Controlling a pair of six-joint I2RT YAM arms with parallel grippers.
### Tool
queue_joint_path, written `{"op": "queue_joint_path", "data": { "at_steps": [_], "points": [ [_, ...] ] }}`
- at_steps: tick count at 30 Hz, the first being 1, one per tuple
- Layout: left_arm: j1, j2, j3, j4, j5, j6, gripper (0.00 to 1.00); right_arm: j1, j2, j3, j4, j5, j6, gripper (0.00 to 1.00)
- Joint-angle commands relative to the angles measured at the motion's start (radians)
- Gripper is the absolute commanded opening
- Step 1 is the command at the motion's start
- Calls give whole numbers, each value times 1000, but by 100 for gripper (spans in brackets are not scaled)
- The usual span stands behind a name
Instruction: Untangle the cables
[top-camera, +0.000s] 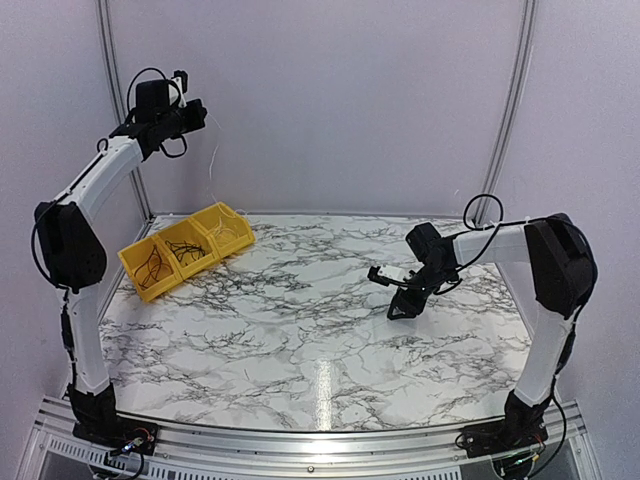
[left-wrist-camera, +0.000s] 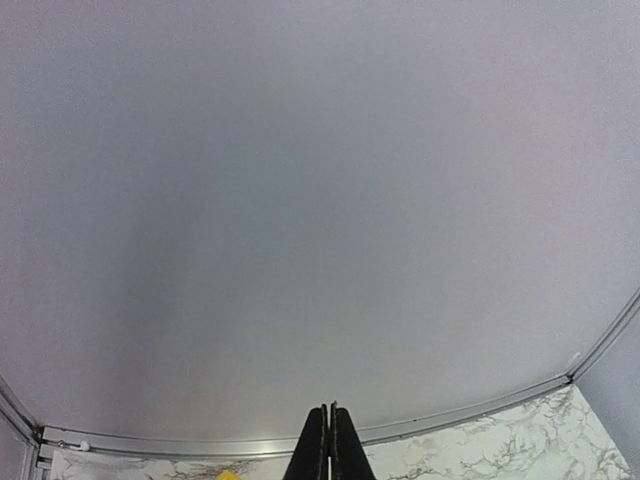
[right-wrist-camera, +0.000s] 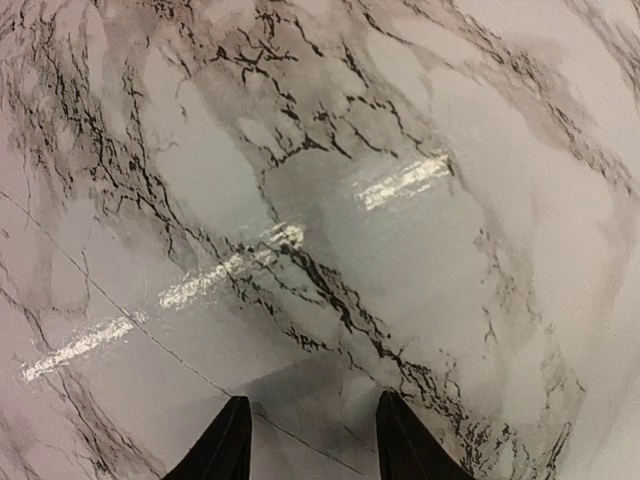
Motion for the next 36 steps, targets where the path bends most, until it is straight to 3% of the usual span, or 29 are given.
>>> {"op": "queue_joint_path", "data": {
  "at_steps": [1,7,18,36],
  "points": [
    [1,-88,13,99,114,-68,0,0,19,21,-16,10,-11,44],
    [1,-141,11,161,143,-144,0,0,20,24,-19,9,-11,44],
    [3,-191,-16,175,138,-149,0,0,28,27,-25,7,-11,44],
    [53,-90,-38,155,111,-110,0,0,42,28,-36,8,-18,44]
  ]
}}
